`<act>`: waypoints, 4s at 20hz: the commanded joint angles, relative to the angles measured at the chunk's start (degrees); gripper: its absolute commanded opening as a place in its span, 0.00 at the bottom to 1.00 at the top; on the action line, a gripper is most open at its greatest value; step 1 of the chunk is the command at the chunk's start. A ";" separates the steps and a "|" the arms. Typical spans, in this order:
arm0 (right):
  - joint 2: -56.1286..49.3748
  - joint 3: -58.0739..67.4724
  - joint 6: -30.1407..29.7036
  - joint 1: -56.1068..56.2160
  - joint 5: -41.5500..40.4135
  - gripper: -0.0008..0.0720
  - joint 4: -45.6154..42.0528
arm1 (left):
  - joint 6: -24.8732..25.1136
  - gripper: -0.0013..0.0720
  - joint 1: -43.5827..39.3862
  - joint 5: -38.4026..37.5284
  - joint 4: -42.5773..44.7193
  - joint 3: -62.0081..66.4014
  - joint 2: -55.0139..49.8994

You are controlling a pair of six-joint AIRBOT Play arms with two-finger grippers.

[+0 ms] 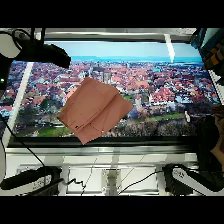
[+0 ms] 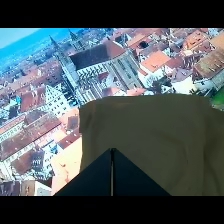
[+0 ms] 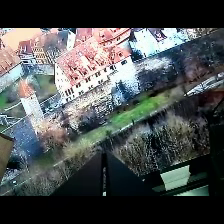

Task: Fold the clothes and pants, and hang the long-sleeved shirts on hangers.

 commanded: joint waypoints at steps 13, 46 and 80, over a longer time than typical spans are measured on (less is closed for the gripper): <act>0.04 -0.02 -0.28 0.02 -0.09 0.02 -0.02 | -3.91 0.04 2.73 -12.90 0.59 -0.50 0.59; -0.02 -14.62 -18.40 0.09 -16.37 0.78 13.49 | -2.89 0.75 14.78 20.50 -2.08 -58.49 11.39; 0.00 -14.62 -18.21 6.25 -18.38 0.77 16.13 | 0.72 0.53 14.75 20.41 1.70 -58.49 6.88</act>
